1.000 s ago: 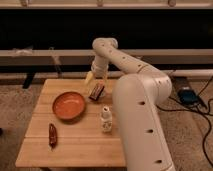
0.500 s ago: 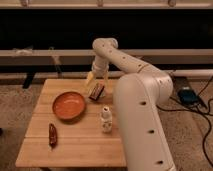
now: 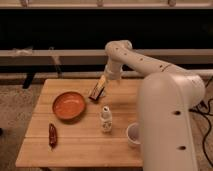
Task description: Knock the bottle over
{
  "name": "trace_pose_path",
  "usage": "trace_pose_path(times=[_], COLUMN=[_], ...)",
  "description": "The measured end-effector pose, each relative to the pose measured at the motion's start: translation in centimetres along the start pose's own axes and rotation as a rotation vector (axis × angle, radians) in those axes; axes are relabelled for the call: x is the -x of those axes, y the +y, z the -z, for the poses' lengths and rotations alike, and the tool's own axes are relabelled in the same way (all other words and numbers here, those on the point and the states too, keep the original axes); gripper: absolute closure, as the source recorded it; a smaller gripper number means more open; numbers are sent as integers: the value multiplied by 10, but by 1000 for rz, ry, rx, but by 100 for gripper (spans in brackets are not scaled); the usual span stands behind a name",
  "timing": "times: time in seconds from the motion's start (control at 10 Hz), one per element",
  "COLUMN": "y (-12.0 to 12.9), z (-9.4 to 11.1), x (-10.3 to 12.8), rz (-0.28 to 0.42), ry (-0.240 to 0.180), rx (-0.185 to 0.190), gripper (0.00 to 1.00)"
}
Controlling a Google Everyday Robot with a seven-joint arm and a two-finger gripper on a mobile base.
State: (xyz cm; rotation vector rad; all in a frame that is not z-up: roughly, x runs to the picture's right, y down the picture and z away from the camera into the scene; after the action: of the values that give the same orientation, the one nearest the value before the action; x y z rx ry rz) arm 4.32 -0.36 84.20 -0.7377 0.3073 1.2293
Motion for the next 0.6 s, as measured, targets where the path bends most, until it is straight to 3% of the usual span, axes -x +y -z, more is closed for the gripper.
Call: trace_pose_path(times=[0.2, 0.6], y=[0, 26], z=[21, 56], x=[-36, -80], rz=[-22, -30], ry=[2, 7], rx=[8, 38], gripper=[20, 20])
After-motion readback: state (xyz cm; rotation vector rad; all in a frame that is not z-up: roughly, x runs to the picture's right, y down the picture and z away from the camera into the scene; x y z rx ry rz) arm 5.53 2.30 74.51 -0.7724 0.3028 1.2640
